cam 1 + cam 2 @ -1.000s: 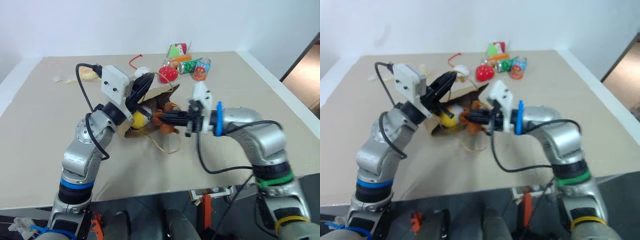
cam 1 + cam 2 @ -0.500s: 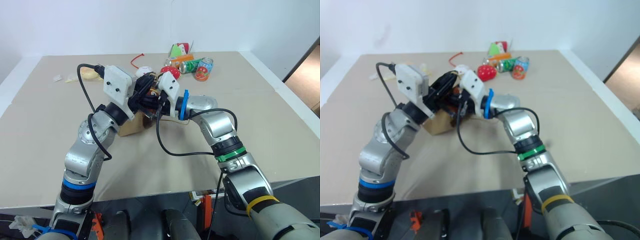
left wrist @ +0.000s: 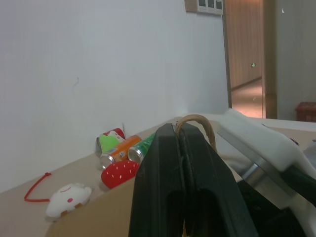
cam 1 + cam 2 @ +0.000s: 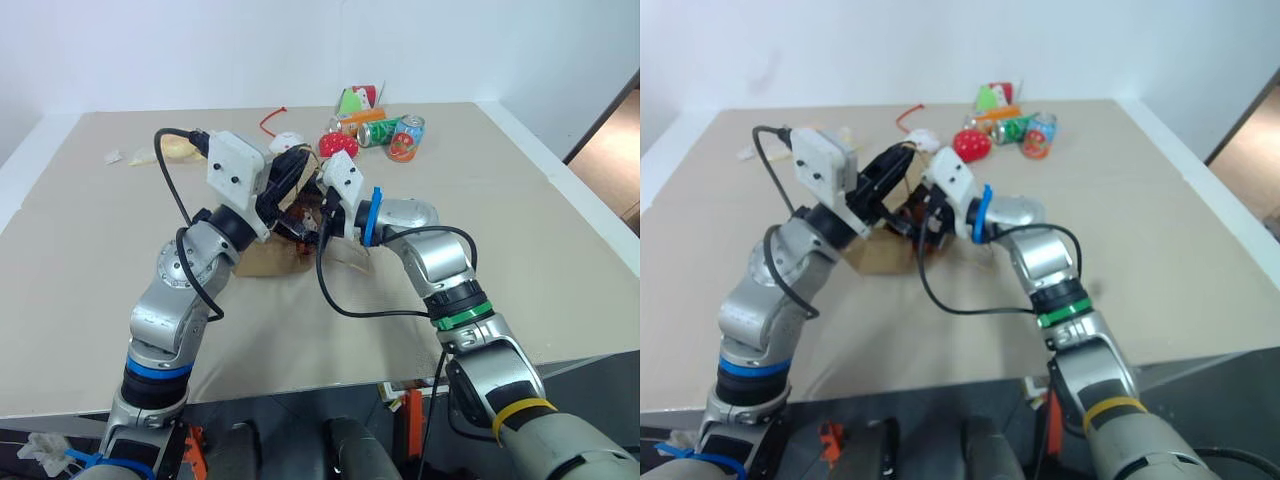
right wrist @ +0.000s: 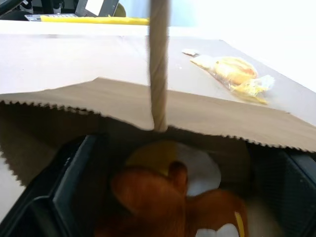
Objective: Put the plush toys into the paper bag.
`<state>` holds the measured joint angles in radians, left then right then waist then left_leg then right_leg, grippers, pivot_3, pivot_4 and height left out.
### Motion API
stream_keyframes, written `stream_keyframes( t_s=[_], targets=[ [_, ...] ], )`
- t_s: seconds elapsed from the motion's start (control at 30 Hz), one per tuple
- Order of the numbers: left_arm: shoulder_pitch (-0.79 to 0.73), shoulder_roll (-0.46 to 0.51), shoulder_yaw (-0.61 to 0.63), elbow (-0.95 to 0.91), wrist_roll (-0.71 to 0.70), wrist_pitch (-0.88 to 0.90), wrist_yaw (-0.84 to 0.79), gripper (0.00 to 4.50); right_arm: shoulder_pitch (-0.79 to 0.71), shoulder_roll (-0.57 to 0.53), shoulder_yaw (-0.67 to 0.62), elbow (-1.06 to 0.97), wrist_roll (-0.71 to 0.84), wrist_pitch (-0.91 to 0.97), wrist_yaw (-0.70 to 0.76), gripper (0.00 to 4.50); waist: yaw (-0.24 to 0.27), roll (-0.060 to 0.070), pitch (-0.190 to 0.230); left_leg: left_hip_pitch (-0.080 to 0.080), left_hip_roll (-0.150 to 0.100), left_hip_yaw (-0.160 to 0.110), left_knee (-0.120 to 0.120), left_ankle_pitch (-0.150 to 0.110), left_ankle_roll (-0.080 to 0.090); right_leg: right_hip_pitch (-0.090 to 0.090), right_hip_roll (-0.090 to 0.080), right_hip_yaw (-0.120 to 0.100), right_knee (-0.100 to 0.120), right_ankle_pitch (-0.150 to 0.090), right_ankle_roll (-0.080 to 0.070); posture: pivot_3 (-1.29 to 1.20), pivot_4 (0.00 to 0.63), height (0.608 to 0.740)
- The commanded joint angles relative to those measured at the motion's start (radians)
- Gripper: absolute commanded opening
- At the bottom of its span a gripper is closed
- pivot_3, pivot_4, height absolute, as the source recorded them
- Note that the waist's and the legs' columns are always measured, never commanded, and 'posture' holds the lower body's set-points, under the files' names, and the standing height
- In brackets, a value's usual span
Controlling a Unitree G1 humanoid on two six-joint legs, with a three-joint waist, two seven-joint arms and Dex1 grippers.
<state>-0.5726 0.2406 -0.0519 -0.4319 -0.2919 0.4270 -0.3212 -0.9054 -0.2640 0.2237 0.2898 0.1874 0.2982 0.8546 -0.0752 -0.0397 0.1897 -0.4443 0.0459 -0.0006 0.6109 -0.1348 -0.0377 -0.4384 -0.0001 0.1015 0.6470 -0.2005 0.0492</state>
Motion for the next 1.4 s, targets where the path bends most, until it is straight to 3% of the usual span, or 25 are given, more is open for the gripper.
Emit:
stream_keyframes(
  t_s=[0.03,0.47,0.87,1.0,1.13,1.2,1.4],
  targets=[
    [-0.038,0.017,0.038,0.009,0.012,-0.043,-0.003,0.00,-0.005,-0.030,-0.059,-0.099,0.023,0.017,-0.009,4.43,0.000,0.000,0.000,0.000,0.000,0.000,0.000,0.000,0.000,0.000,0.000,0.000,0.000,0.000,0.000,0.00,0.150,0.740],
    [-0.062,0.068,0.079,0.046,0.021,-0.084,-0.026,0.00,0.124,-0.232,-0.154,-0.185,0.063,0.144,0.020,4.43,0.001,0.000,0.000,0.000,0.000,0.000,0.000,0.000,0.000,0.000,0.000,0.000,0.000,-0.001,-0.001,0.00,0.150,0.740],
    [-0.073,0.069,0.072,0.041,0.025,-0.082,-0.032,0.00,0.121,-0.152,-0.092,0.156,-0.059,0.031,-0.060,4.43,-0.003,0.000,0.000,0.002,0.000,0.002,0.000,0.000,0.000,0.001,0.000,0.002,0.000,0.000,0.000,0.00,0.150,0.740],
    [-0.063,0.074,0.074,0.024,0.030,-0.075,-0.031,0.00,0.114,-0.140,-0.096,0.183,-0.067,0.009,-0.054,2.72,-0.002,0.000,0.000,0.001,-0.001,0.002,0.000,0.000,0.000,0.001,0.000,0.003,0.000,0.000,0.001,0.00,0.150,0.740],
    [-0.047,0.078,0.081,0.013,0.031,-0.069,-0.027,0.00,0.128,-0.149,-0.105,0.131,-0.055,0.026,-0.037,0.54,-0.002,0.000,0.000,0.001,-0.001,0.001,0.000,0.000,0.000,0.000,0.000,0.003,0.000,0.001,0.002,0.00,0.150,0.740],
    [-0.041,0.078,0.078,0.008,0.032,-0.068,-0.027,0.00,0.137,-0.166,-0.106,0.097,-0.054,0.016,-0.018,0.10,-0.002,0.000,0.000,0.002,0.000,0.001,0.000,0.000,0.000,0.000,0.000,0.003,0.000,0.001,0.002,0.00,0.150,0.740],
    [-0.044,0.085,0.082,0.010,0.032,-0.068,-0.031,0.00,0.109,-0.249,-0.194,-0.084,0.046,0.030,0.062,0.10,-0.002,0.000,0.000,0.001,-0.001,0.002,0.000,0.000,0.000,0.001,0.000,0.003,0.000,0.000,0.000,0.00,0.150,0.740]
  ],
)
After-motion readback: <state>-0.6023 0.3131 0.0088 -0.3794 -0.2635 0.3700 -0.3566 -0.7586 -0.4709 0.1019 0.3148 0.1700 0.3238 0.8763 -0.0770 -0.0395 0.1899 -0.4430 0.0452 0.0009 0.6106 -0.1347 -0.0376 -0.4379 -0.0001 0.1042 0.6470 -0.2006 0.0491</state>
